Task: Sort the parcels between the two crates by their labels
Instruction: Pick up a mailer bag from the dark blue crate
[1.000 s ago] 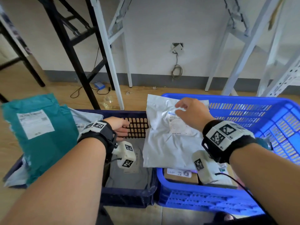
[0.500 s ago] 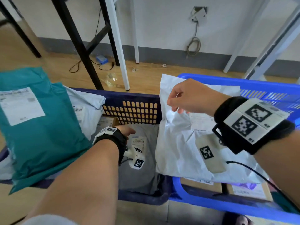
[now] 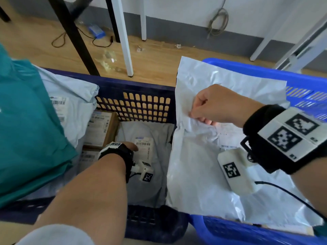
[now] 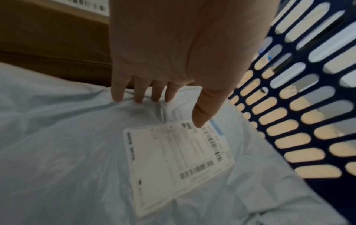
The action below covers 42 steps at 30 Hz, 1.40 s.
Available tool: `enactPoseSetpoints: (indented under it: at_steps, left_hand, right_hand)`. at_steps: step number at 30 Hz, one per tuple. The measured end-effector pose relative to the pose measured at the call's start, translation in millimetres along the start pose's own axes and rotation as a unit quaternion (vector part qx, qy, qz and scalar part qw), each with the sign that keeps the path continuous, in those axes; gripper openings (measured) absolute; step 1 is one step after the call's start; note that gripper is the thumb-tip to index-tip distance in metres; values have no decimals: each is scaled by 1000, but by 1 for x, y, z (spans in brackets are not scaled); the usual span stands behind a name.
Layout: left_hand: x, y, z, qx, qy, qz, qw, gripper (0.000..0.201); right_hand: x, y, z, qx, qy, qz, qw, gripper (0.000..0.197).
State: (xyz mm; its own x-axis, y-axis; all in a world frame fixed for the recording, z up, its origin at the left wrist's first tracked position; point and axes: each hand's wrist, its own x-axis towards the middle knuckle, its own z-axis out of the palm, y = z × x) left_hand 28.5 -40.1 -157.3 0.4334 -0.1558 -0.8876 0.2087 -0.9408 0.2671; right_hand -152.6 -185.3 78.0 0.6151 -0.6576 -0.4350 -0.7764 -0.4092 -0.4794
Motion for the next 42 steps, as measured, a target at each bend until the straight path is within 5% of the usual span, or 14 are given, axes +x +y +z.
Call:
enactPoseSetpoints:
  at_steps: [11,18,20,24,30,38,42]
  left_hand:
    - [26,-1,-5,-9,-64,-18,998,53]
    - [137,-2,10,133,22,5,991,125]
    - [93,11,7,139,32,16,990,127]
    - [-21,27,-4,137,17,49,989,79]
    - [-98,23,-40,120,106,105,981,77]
    - [-213,8,-90,24,139,217,966,25]
    - [-251,-14,-122,-86,154,226,958,56]
  right_hand:
    - [1,3,6,19,39,10,999,15]
    - [3,5,5,19,39,6,999,12]
    - [2,5,5,19,38,3,999,12]
    - [-3,6,7,15,40,-6,999,11]
    - [-20,3,6,-10,38,-25,999,14]
    - [-73,-26,-10,-7,97,-111,989,13]
    - [-99,-42,-10,39,98,-117,988,15]
